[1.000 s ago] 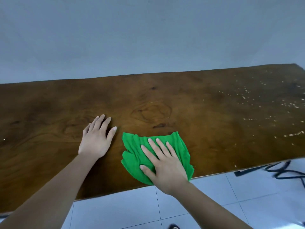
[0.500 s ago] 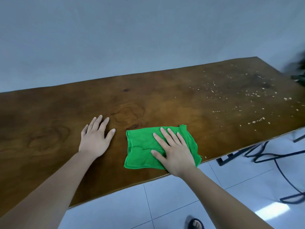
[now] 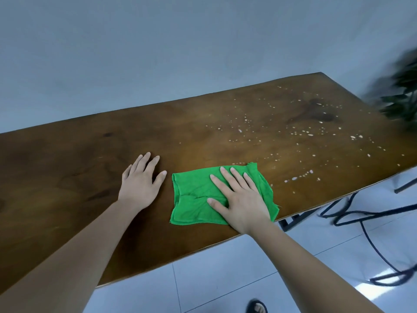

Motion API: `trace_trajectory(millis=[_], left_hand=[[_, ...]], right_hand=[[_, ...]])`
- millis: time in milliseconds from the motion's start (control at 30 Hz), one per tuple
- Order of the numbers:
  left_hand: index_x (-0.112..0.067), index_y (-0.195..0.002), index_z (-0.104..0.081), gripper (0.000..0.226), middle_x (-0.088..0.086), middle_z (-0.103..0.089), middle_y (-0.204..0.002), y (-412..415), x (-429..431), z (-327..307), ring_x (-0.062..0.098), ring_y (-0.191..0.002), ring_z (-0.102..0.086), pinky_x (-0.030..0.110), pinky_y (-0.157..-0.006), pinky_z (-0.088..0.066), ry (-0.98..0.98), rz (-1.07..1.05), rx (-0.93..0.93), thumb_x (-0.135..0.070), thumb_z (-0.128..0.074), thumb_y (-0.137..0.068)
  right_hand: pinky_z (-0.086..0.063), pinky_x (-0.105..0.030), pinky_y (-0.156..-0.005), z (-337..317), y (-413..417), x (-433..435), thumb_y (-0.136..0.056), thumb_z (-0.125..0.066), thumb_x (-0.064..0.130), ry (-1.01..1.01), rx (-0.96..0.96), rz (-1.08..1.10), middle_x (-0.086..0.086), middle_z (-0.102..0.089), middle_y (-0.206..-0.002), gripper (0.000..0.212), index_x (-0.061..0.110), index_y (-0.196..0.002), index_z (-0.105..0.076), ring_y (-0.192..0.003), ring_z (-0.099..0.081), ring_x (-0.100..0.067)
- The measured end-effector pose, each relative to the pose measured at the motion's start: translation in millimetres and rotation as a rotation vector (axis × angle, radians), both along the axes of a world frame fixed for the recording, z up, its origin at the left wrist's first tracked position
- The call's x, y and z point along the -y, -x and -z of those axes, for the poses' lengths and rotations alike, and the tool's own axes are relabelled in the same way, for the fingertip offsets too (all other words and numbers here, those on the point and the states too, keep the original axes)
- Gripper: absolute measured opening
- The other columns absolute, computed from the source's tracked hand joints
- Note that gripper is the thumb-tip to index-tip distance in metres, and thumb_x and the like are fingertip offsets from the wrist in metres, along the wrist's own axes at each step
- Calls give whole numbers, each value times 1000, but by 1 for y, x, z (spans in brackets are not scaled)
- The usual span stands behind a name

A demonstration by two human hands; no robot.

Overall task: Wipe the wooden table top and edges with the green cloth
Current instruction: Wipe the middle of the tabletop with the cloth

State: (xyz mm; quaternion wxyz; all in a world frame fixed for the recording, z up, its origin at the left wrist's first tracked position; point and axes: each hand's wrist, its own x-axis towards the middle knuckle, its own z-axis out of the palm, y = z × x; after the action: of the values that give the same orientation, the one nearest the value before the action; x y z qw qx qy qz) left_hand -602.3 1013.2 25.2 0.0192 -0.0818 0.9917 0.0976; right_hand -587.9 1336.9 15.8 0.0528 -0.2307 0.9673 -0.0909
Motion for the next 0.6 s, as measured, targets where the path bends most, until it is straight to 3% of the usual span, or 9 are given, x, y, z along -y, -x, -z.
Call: trace_trajectory(millis=[233,600], left_hand=[[-36,-175,-24,72,-4,-15,-185,48,-80,5,20,-172,-7,52,-137,-9,-11,-104,-17,-69,-26,-111],[-36,-174,-24,75,-9,-17,-184,50,-93,13,14,-171,-7,49,-138,-9,9,-158,-55,-74,-18,-109]], right_hand=[[3,-48,-137,0,76,-108,-103,-4,88,16,-2,-42,14,7,-185,80,51,-174,-2,-170,13,-14],[2,-47,-138,-6,172,-234,-99,-1,92,-37,16,104,15,8,-183,83,53,-173,-1,-170,11,-11]])
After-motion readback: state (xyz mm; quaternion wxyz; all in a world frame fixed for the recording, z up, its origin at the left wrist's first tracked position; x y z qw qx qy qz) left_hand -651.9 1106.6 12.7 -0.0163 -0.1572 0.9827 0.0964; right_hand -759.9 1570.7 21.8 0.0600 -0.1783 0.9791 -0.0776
